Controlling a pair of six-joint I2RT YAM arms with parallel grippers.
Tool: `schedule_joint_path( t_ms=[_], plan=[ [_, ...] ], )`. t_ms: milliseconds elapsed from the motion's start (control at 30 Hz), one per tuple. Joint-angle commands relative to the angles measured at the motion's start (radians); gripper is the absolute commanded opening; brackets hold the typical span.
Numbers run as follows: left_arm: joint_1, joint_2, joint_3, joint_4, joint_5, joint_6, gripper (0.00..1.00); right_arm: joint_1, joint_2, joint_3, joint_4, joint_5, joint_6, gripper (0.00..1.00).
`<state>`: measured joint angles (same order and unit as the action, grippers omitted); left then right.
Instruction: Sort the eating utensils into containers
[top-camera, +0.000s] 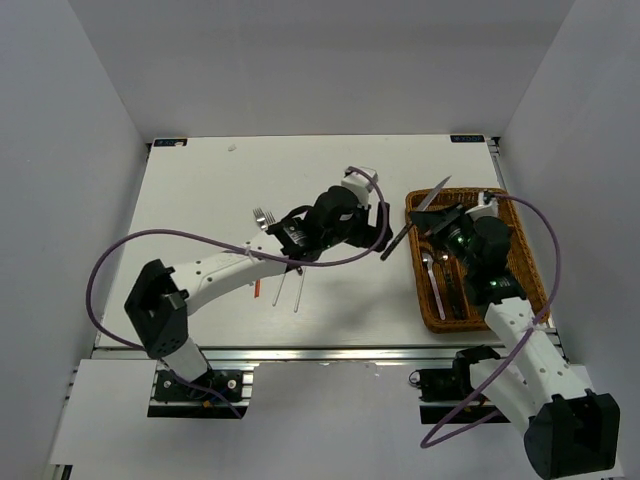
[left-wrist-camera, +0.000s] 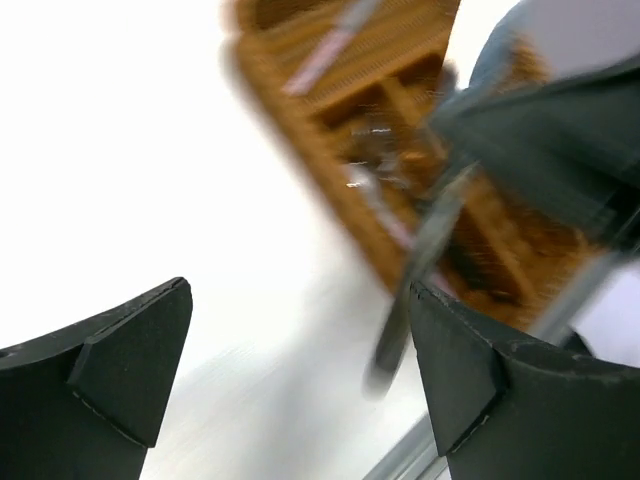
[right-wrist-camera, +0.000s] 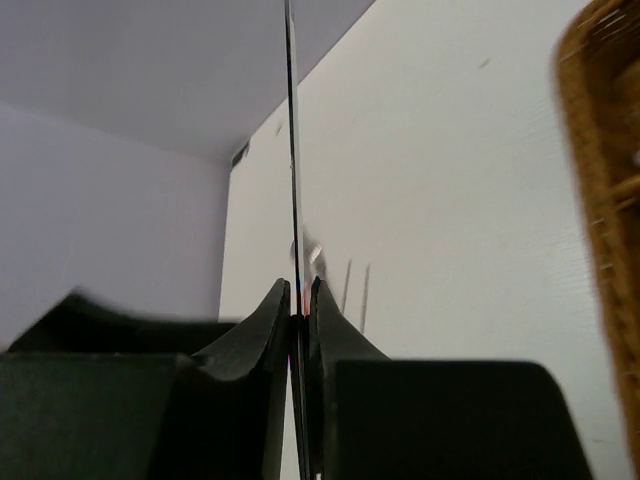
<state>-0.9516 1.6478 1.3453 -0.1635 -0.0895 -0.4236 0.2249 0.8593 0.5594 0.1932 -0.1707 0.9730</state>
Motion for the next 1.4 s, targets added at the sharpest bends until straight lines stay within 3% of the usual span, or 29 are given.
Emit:
schedule_joint_path(
  t_ms=[0,67,167,267,300,400,767,800,967,1000,1167,1367],
  plan=[
    [-0.003,-0.205,0.003,-0.189,-0.278,-0.014,0.98,-0.085,0.013,0.059,-0.006,0.164,0.041,0.0],
    [-0.003,-0.282,-0.06,-0.237,-0.32,-0.029,0.98,-0.134,0.038,0.065,-0.003,0.326,0.062,0.0],
    [-0.004,-0.437,-0.151,-0.3,-0.377,-0.049,0.98,-0.228,0.116,0.071,0.021,0.421,0.125,0.0],
    [-0.003,-0.577,-0.246,-0.349,-0.386,-0.064,0.98,-0.349,0.242,0.076,0.122,0.361,0.234,0.0],
    [-0.003,-0.604,-0.267,-0.367,-0.377,-0.069,0.98,-0.381,0.315,0.088,0.194,0.344,0.237,0.0],
    [-0.003,-0.692,-0.34,-0.412,-0.363,-0.086,0.98,-0.427,0.456,0.181,0.204,0.315,0.211,0.0],
    [-0.003,-0.802,-0.408,-0.484,-0.417,-0.109,0.98,-0.461,0.727,0.272,0.305,0.218,0.274,0.0],
    [-0.003,-0.804,-0.411,-0.49,-0.426,-0.11,0.98,-0.461,0.736,0.275,0.305,0.209,0.283,0.09],
    [-0.003,-0.824,-0.416,-0.525,-0.478,-0.107,0.98,-0.461,0.761,0.284,0.344,0.114,0.276,0.31],
    [-0.003,-0.829,-0.414,-0.545,-0.501,-0.1,0.98,-0.461,0.758,0.283,0.342,0.109,0.277,0.39],
    [-0.003,-0.853,-0.385,-0.623,-0.581,-0.073,0.98,-0.461,0.689,0.266,0.299,0.118,0.282,0.61],
    [-0.003,-0.933,-0.377,-0.703,-0.755,-0.035,0.98,-0.461,0.558,0.278,0.194,0.161,0.27,0.66]
  ],
)
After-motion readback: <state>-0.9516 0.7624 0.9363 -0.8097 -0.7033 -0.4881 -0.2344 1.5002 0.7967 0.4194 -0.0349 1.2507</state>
